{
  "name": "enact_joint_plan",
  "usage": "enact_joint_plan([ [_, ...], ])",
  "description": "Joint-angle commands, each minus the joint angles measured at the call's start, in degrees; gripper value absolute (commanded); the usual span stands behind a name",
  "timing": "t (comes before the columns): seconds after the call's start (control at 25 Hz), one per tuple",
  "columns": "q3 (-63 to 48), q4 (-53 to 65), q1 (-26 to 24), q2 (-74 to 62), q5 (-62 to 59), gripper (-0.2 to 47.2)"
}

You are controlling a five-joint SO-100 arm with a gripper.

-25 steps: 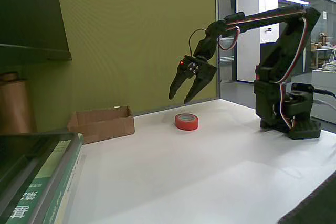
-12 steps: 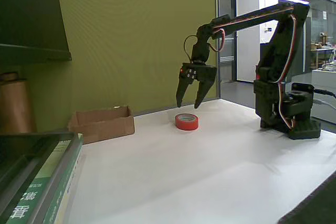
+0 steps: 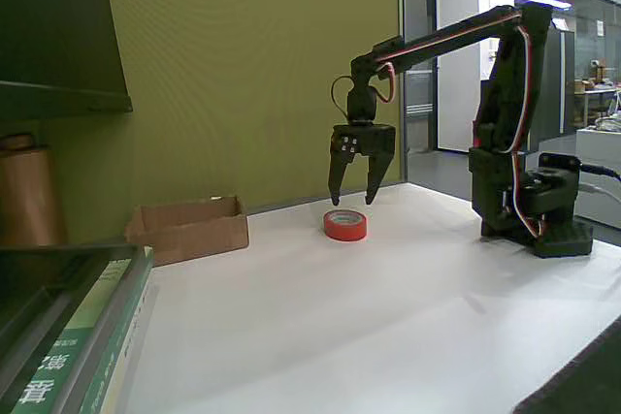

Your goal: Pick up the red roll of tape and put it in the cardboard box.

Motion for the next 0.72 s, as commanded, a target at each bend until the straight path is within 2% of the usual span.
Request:
enact_joint_plan([
  [0.0, -1.9, 1.8, 1.1, -0.4, -0.4, 25.3],
  [0.68, 1.0, 4.0, 0.9, -5.0, -0.7, 25.2],
])
